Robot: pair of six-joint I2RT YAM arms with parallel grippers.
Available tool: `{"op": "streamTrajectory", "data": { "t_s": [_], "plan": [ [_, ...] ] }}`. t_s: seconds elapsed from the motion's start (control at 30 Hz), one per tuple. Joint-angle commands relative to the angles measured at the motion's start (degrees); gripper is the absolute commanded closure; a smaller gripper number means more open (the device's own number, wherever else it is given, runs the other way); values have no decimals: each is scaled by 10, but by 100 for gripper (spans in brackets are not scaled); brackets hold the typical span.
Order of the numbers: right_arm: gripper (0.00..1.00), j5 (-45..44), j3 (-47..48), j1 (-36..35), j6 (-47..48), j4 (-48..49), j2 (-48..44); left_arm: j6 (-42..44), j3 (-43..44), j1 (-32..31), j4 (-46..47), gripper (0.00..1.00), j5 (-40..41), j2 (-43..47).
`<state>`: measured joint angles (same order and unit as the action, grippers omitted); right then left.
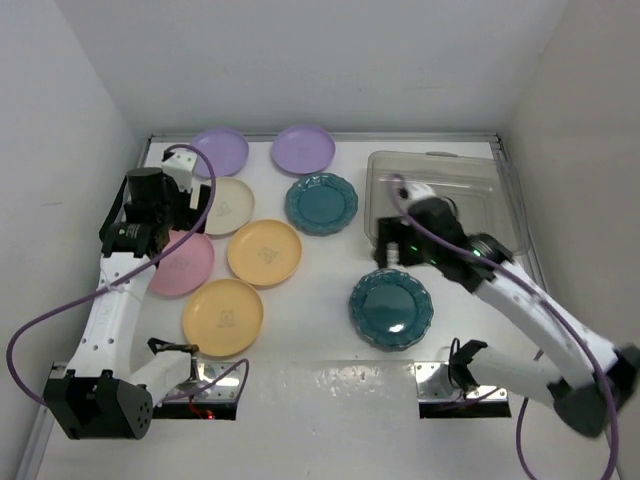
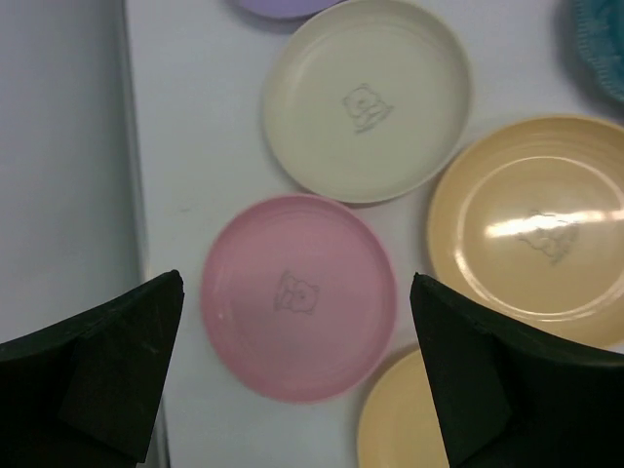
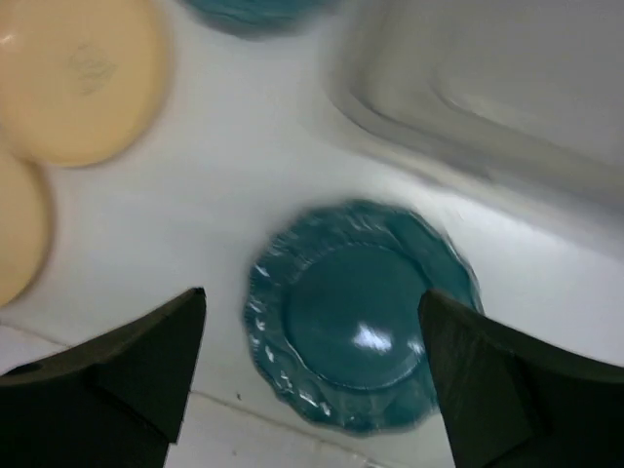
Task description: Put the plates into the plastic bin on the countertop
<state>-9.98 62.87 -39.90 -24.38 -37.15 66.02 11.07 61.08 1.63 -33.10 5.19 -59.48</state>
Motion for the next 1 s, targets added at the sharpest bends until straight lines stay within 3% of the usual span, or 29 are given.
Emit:
{"op": "streamTrajectory", "data": {
  "t_s": [0.0, 0.03, 0.07, 0.13, 0.17, 0.37, 0.5, 0.63, 0.83, 0.87, 0.9, 0.97],
  "plan": [
    [14, -7, -144, 75, -238, -165, -180, -36, 9, -9, 1, 0, -97, 23],
    [15, -16, -164, 83, -328, -217, -206, -43, 9, -9, 1, 1, -104, 16],
    [15, -24, -198, 110, -350, -256, -275, -43, 2, -14, 1, 3, -110, 16],
    [21, -42, -255, 125, -381, -276, -313, -59, -3, -21, 13, 3, -119, 10],
    [21, -46, -305, 148, -376, -254, -317, -59, -10, -22, 13, 3, -119, 10],
    [21, -30, -368, 256, -322, -113, -201, -59, -10, -62, 13, 3, -112, 10],
    [21, 124, -469, 324, -270, 91, -197, -59, -10, -67, 13, 3, -99, 30],
    [29, 184, -492, 349, -230, 148, -152, -59, -16, -73, 13, 3, -94, 43],
    [55, 232, -550, 351, -235, 224, -114, -54, -16, -73, 8, 3, -94, 53],
    [61, 244, -561, 350, -238, 223, -114, -54, -16, -73, 8, 3, -94, 53],
    [78, 252, -575, 350, -238, 228, -113, -54, -10, -73, 8, 3, -94, 53],
    [94, 296, -597, 348, -232, 242, -118, -54, -10, -73, 2, 3, -89, 59]
  ]
}}
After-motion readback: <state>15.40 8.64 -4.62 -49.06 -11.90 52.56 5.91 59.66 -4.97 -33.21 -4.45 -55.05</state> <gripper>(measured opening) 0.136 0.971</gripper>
